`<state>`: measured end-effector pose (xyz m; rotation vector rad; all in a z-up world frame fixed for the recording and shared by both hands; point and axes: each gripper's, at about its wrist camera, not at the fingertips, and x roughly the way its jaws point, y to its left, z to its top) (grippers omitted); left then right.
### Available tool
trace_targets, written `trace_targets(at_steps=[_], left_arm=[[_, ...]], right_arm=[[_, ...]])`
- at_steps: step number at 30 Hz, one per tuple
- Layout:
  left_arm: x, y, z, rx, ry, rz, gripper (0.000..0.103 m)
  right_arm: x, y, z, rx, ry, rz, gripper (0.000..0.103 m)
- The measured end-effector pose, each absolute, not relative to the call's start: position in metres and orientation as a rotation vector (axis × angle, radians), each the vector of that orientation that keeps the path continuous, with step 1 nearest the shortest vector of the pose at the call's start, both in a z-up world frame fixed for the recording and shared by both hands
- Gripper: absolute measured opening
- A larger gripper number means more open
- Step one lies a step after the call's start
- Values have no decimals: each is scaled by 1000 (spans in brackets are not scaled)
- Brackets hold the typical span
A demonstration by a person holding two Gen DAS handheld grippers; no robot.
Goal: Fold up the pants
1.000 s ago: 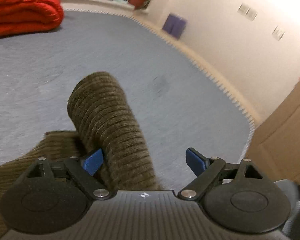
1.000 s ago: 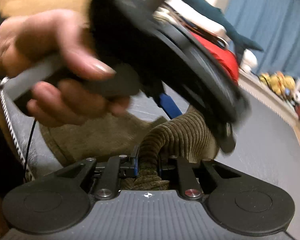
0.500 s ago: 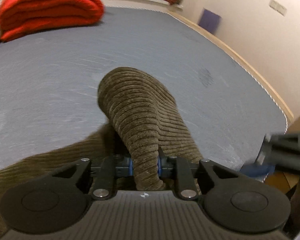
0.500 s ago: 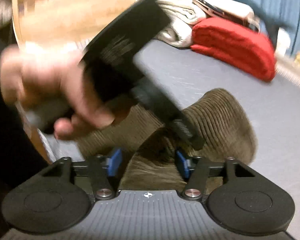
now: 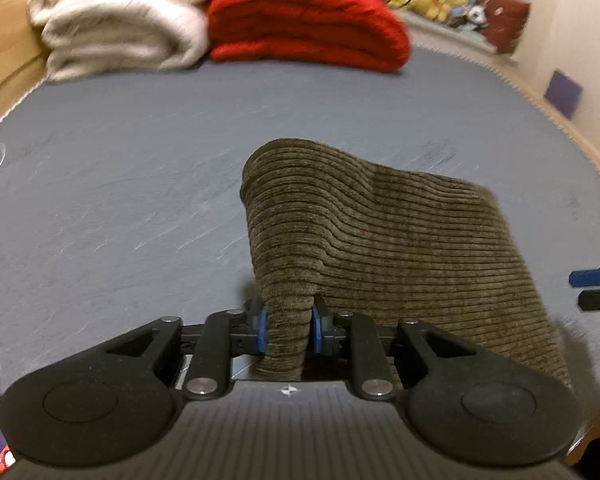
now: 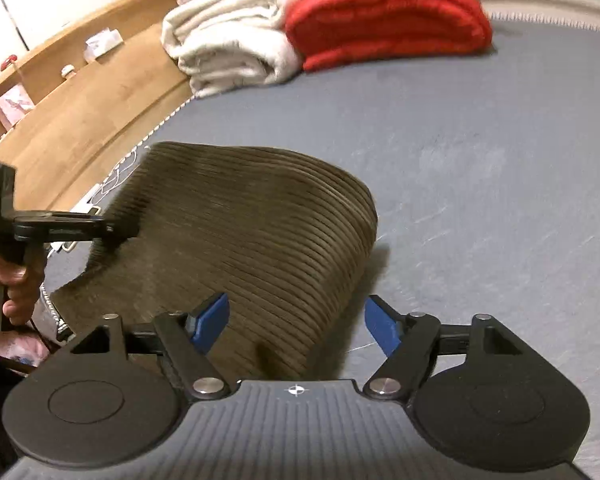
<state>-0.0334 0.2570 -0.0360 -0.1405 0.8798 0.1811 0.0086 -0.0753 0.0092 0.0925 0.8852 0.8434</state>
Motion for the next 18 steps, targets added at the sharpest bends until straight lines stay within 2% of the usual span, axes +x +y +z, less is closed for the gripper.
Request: trace_targets(at_steps=[1,2,4,8,12,18], left_arm=[[-35,266,-39,-151,894,195,43],[-35,272,-44,-172,901,217,67],[-37,286,-47,-237,896,228,89],[-33,302,-61,-376,945,150,91],[-30,298,-81,-345,1000,140,94],[-27,290,-81,-317,1004,138,99]], right_arm=[[10,-69,5,103,901,847,82],[13,-54,-3,126,932,853,84],[14,-46,-6,136,945,859,87],[22,-23,-20,187,1015,841,89],[37,-15,-43,276,1111,767,89],[45,-7,-62,318,1160,725,92]])
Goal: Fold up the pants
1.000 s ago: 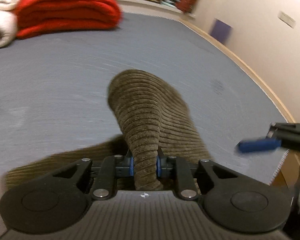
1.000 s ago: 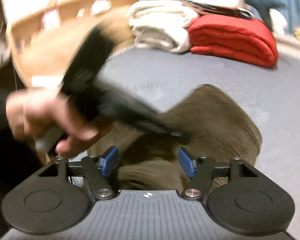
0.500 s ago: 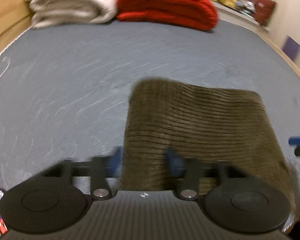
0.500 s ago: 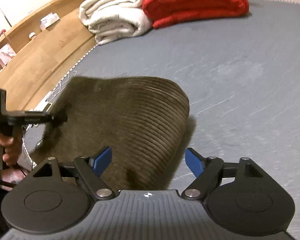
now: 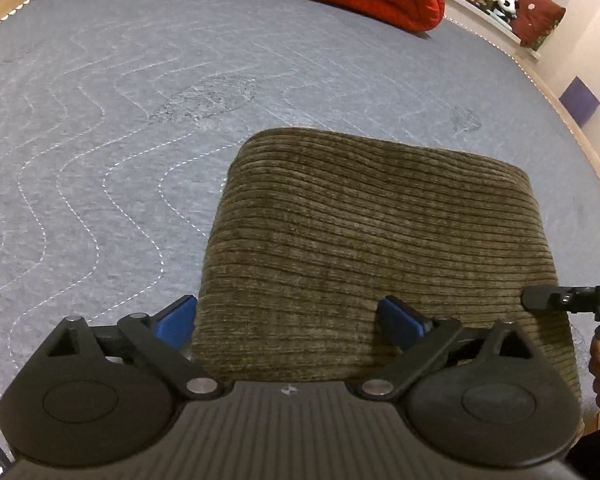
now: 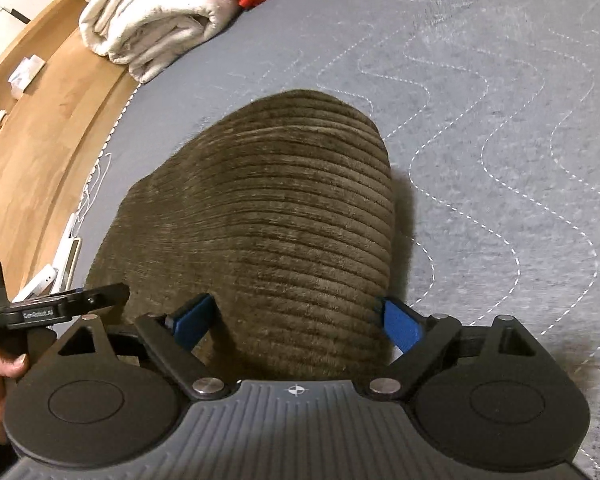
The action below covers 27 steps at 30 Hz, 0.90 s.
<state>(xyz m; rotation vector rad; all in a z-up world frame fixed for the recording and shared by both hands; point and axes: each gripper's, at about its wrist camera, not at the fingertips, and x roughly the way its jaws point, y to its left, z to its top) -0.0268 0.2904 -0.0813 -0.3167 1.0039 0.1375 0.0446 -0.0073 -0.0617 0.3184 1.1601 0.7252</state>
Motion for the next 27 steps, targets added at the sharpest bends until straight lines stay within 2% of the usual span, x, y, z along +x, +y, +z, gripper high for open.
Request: trace_targets(at_steps=[11,16,21,23,24,26,27], left_arm=[[-15,295,-95,-328,1010,130,99],[-14,306,-107,-432,1025,95,100],[-12,316,-126,-553,1040,25,96],[-11,319,-128,-583,1028,-12,83],[-10,318,-127,-578,1024,-13,82],[-9,311,-122,-544,1016,-17,70],[-8,307,-118,-525,1015,-9,68]], right_arm=[[48,5,-70,303,1184,732,93],[48,11,-70,295,1182,732,92],[42,17,-65,267,1146,714,70],[40,17,-62,270,1133,715,56],[39,17,-61,275,1126,716,53],[39,13,-58,297,1119,718,44],[38,10,-56,307,1112,726,42]])
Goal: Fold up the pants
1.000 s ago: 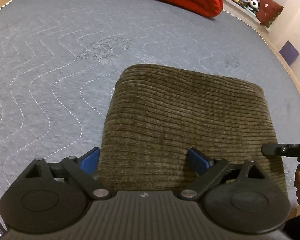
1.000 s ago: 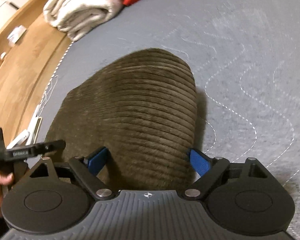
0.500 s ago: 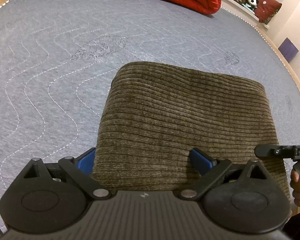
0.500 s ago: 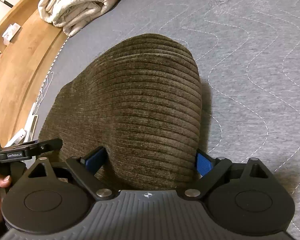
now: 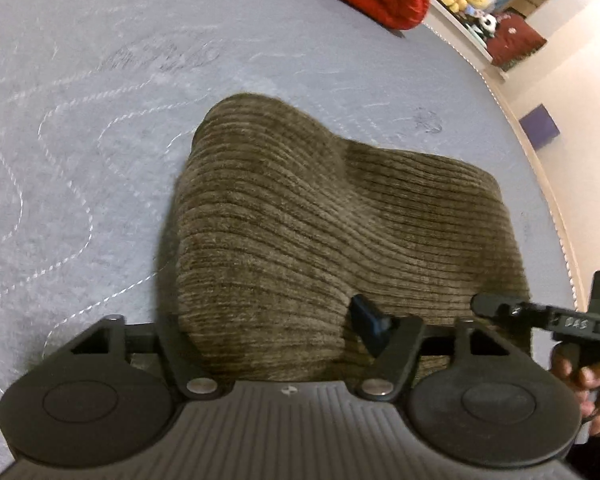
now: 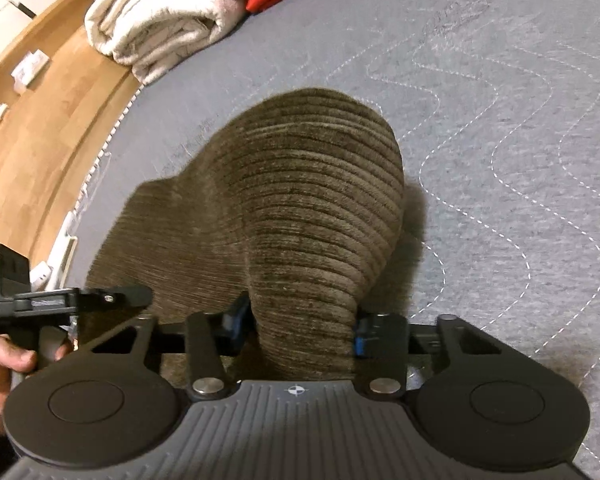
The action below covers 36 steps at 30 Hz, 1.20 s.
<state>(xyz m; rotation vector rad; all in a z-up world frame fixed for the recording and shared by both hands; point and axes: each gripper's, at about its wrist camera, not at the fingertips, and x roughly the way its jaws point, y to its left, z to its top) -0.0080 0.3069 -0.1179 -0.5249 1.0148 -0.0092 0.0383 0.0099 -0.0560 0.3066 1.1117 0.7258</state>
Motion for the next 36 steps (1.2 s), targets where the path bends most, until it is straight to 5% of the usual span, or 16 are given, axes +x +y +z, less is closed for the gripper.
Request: trace_targets(at_steps=[5,11,23,25,29,36], left_arm=[[6,276,-98,-507,989,-21,50],[47,202,-71,-448,886,-117,45],[106,121,-82,-486,821,-207,45],[111,120,-89,-479,835,-166,52],[110,114,-92,-338,855,84,65],[74,79,-51,-112,713,3,65]], right_arm=[[36,-6,-33,332,1059,767,38],[45,-66,10,316,905,729,38],[113,-173,34,183,797,598,38],[126,-177,27,174,787,588,39],[145,-176,-5,171,821,479,59],[122,-172,5,56,749,452,62]])
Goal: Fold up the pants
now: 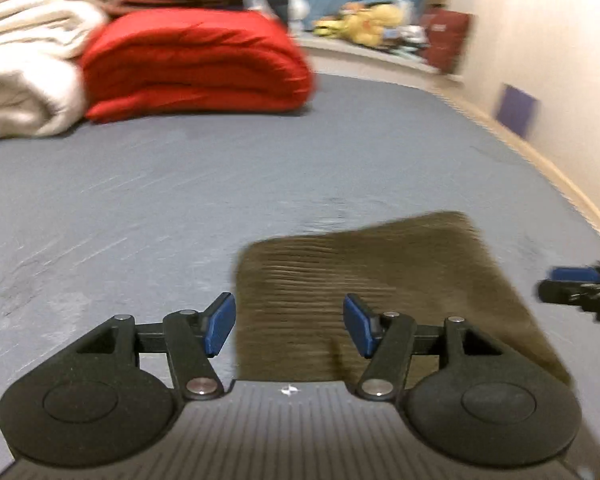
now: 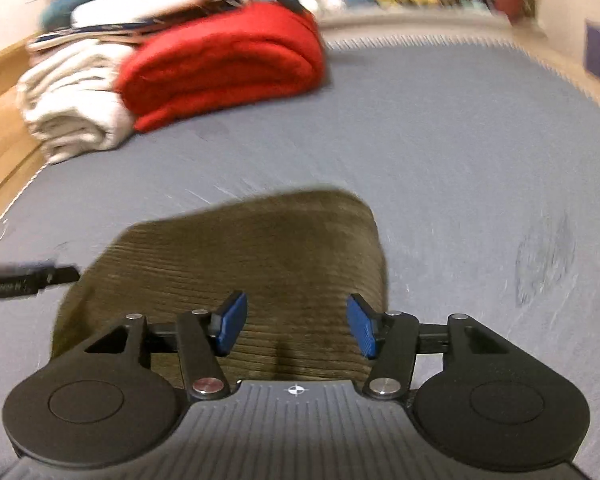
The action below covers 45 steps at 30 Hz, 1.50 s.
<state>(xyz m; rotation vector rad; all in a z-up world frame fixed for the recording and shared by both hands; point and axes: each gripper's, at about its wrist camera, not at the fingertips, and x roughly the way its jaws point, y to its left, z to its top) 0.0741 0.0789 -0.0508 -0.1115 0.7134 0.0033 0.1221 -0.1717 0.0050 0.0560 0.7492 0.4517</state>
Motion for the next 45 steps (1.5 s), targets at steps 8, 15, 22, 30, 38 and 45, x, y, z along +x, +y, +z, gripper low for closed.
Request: trace_targets(at_steps=[8,15,22,30,38,45], left_arm=[[55,39,-98,167,894,-152,51],[45,31,-75,165,879,-195,51],[31,28,-96,240,947,-189,54],[27,29,-106,251,984,-179,58],[-2,17,-59,233,774,-50,87],[-53,14,7,88,425,98,102]], right_arm=[[79,-145,-32,-278,843,747,66],[76,-157,-17,-215,797,770,66],[71,-152,-45,-360,844,738,66],[76,-161,-44,-299,866,673,68],[61,-159,-25,-311,809,667,70],[31,-166,35,-209,575,585,79]])
